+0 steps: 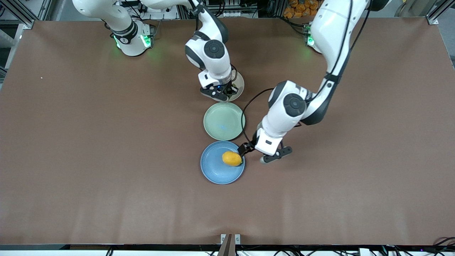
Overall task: Pick lemon and lettuce from blue and beige plates
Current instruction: 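Lift the lettuce with the right gripper while the left gripper lowers to the lemon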
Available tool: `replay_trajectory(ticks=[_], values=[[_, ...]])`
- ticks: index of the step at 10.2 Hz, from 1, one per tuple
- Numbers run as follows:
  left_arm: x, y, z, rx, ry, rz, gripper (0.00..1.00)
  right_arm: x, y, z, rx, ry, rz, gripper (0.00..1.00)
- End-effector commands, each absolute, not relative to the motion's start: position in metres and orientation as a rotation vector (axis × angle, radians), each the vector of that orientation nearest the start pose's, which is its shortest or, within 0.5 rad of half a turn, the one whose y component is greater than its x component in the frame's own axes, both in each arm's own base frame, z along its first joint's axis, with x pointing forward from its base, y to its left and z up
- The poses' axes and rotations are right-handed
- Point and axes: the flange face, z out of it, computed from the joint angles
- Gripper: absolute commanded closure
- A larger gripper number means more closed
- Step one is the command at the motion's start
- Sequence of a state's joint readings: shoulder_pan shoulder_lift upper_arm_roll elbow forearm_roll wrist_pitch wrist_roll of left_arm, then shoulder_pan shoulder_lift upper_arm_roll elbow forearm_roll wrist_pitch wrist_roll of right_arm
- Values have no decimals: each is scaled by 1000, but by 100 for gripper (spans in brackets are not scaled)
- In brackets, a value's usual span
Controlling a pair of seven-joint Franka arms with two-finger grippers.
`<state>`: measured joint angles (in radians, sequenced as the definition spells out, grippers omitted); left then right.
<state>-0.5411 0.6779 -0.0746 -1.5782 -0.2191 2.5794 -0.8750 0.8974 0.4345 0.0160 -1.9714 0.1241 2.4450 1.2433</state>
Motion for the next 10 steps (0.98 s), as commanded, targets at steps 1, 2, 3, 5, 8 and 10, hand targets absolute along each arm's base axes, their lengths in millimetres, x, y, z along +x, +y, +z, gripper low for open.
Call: replay_trajectory(ticks=[1,2,3,5,8,10], values=[[604,-434,248,-3435,-906,-251,5,398,470,272,-3018,574,120,100],[603,-445,241,-3447,-985,-238,11,410,455,279,-3040,544,144,100],[605,-452,237,-3449,-1037,-229,14,428,432,293,-3058,496,168,100],[604,-460,232,-3450,-1084,-208,22,475,383,311,-3002,472,185,100],[599,-466,215,-3466,-1096,-220,33,543,290,331,-2924,359,170,100],[599,-467,210,-3469,-1098,-215,41,568,227,329,-2920,285,185,100]])
